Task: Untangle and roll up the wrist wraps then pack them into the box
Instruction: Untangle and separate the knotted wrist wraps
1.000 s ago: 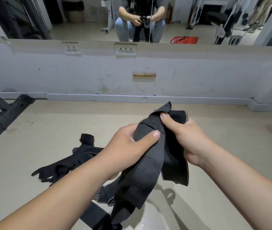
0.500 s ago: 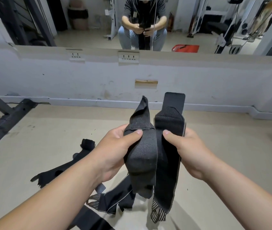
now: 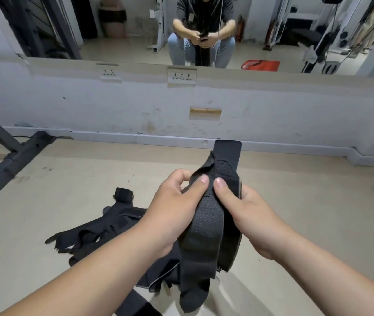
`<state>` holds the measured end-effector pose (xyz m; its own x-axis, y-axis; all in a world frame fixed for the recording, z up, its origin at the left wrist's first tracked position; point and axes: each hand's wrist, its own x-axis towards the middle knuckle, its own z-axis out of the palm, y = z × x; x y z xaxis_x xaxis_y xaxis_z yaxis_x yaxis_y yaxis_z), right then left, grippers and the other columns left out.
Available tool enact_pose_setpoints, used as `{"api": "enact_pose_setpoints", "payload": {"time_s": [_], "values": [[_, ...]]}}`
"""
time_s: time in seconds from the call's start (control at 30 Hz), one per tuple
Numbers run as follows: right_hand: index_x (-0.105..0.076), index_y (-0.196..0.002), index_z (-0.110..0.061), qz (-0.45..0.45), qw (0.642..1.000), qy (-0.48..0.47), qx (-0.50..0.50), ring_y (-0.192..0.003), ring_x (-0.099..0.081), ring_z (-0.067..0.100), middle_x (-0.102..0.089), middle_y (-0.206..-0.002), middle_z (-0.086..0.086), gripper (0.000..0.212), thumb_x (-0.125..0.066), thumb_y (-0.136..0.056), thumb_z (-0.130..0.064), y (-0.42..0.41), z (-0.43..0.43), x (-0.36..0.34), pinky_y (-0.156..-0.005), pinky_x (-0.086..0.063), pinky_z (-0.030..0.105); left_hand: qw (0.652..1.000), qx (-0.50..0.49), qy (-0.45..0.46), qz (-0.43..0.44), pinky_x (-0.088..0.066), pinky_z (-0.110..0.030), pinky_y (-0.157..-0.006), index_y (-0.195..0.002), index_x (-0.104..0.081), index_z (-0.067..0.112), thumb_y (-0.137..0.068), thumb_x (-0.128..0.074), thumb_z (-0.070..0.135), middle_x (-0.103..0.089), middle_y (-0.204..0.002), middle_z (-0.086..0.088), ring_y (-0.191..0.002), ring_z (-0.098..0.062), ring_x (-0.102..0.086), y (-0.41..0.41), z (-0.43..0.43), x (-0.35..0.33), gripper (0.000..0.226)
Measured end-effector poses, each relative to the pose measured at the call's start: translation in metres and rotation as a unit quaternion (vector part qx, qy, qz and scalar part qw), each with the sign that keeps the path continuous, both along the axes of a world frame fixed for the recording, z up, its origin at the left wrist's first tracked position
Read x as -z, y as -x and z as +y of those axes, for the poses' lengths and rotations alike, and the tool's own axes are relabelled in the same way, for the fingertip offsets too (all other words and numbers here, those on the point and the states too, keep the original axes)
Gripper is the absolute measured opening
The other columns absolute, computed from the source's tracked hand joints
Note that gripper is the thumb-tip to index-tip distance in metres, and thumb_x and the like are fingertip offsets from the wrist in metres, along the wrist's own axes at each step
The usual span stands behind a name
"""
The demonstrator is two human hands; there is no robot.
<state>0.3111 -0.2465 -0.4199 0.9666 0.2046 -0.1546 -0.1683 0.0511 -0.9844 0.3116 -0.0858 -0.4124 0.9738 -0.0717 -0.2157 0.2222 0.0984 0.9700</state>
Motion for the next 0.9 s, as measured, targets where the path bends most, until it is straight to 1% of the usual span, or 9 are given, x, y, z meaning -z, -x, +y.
{"api": "enact_pose_setpoints", "payload": {"time_s": [0.1, 0.2, 0.3, 0.37, 0.5, 0.57, 0.67, 0.77, 0.9], "values": [[-0.072, -0.116, -0.014, -0.05, 0.996, 0.069, -0.02, -0.102, -0.077, 0.017, -0.081, -0.108, 0.003, 0.018, -0.059, -0.106, -0.02, 0.002, 0.002, 0.002, -0.086, -0.06, 0.028, 0.997, -0.028, -0.055, -0.043, -0.055, -0.036, -0.069, -0.096, -0.067, 0.022, -0.099, -0.07, 0.034, -0.073, -0.077, -0.003, -0.071, -0.018, -0.069, 0.0, -0.001, -0.001, 0.013], [-0.072, -0.109, -0.012, -0.066, 0.987, 0.141, -0.044, -0.096, -0.076, 0.016, -0.08, -0.104, 0.009, 0.015, -0.058, -0.106, -0.011, 0.001, 0.0, 0.003, -0.087, -0.061, 0.035, 0.973, -0.018, -0.191, -0.127, -0.045, -0.035, -0.063, -0.078, -0.062, 0.013, -0.092, -0.076, 0.045, -0.06, -0.062, 0.001, -0.061, -0.013, -0.054, -0.004, 0.003, 0.002, 0.037], [-0.071, -0.107, -0.007, -0.043, 0.985, 0.155, -0.064, -0.09, -0.074, 0.014, -0.078, -0.106, 0.015, 0.013, -0.059, -0.106, -0.011, -0.001, -0.002, 0.004, -0.089, -0.06, 0.041, 0.941, -0.031, -0.28, -0.187, -0.046, -0.036, -0.063, -0.079, -0.065, 0.022, -0.093, -0.074, 0.046, -0.056, -0.06, 0.007, -0.059, -0.01, -0.05, -0.007, 0.009, 0.001, 0.029], [-0.072, -0.106, -0.006, -0.028, 0.985, 0.152, -0.076, -0.09, -0.073, 0.014, -0.078, -0.107, 0.015, 0.014, -0.06, -0.106, -0.011, -0.001, -0.005, 0.005, -0.09, -0.059, 0.042, 0.962, -0.024, -0.208, -0.177, -0.05, -0.035, -0.069, -0.085, -0.071, 0.02, -0.099, -0.07, 0.037, -0.067, -0.07, -0.003, -0.066, -0.01, -0.057, -0.008, 0.012, -0.003, 0.022], [-0.075, -0.108, -0.009, -0.002, 0.992, 0.103, -0.068, -0.092, -0.077, 0.016, -0.081, -0.103, 0.007, 0.016, -0.059, -0.106, -0.012, 0.001, -0.008, 0.004, -0.084, -0.062, 0.031, 0.999, 0.026, 0.004, -0.027, -0.056, -0.032, -0.075, -0.1, -0.074, 0.005, -0.103, -0.064, 0.036, -0.077, -0.092, -0.01, -0.081, -0.017, -0.068, -0.01, 0.016, -0.009, 0.033], [-0.075, -0.109, -0.009, 0.002, 0.995, 0.085, -0.047, -0.095, -0.077, 0.019, -0.081, -0.104, 0.006, 0.016, -0.059, -0.106, -0.014, -0.002, -0.009, 0.002, -0.083, -0.061, 0.03, 0.998, 0.059, -0.023, -0.03, -0.057, -0.026, -0.072, -0.099, -0.075, 0.007, -0.101, -0.066, 0.038, -0.078, -0.092, -0.008, -0.079, -0.013, -0.07, -0.009, 0.017, -0.008, 0.032], [-0.074, -0.112, -0.01, 0.01, 0.998, 0.062, -0.029, -0.101, -0.077, 0.021, -0.081, -0.107, 0.007, 0.021, -0.056, -0.107, -0.021, -0.005, -0.012, -0.001, -0.085, -0.06, 0.029, 0.988, 0.052, -0.12, -0.078, -0.047, -0.019, -0.055, -0.09, -0.071, 0.011, -0.105, -0.063, 0.027, -0.07, -0.073, -0.002, -0.06, -0.005, -0.061, -0.007, 0.016, -0.005, 0.024], [-0.072, -0.122, -0.015, 0.065, 0.998, 0.004, -0.024, -0.11, -0.075, 0.02, -0.08, -0.116, 0.004, 0.04, -0.044, -0.11, -0.041, -0.006, -0.01, -0.005, -0.095, -0.057, 0.036, 0.981, 0.026, -0.141, -0.133, -0.048, -0.033, -0.065, -0.092, -0.069, 0.012, -0.108, -0.058, 0.029, -0.07, -0.078, -0.018, -0.07, -0.017, -0.06, -0.011, 0.018, -0.004, 0.025], [-0.071, -0.123, -0.016, 0.082, 0.996, -0.014, -0.01, -0.113, -0.074, 0.017, -0.079, -0.119, 0.0, 0.042, -0.042, -0.11, -0.044, -0.008, -0.012, -0.007, -0.103, -0.053, 0.038, 0.99, 0.014, -0.085, -0.108, -0.049, -0.033, -0.066, -0.085, -0.069, 0.023, -0.108, -0.057, 0.032, -0.073, -0.077, -0.007, -0.069, -0.018, -0.064, -0.009, 0.018, -0.012, 0.028]]}}
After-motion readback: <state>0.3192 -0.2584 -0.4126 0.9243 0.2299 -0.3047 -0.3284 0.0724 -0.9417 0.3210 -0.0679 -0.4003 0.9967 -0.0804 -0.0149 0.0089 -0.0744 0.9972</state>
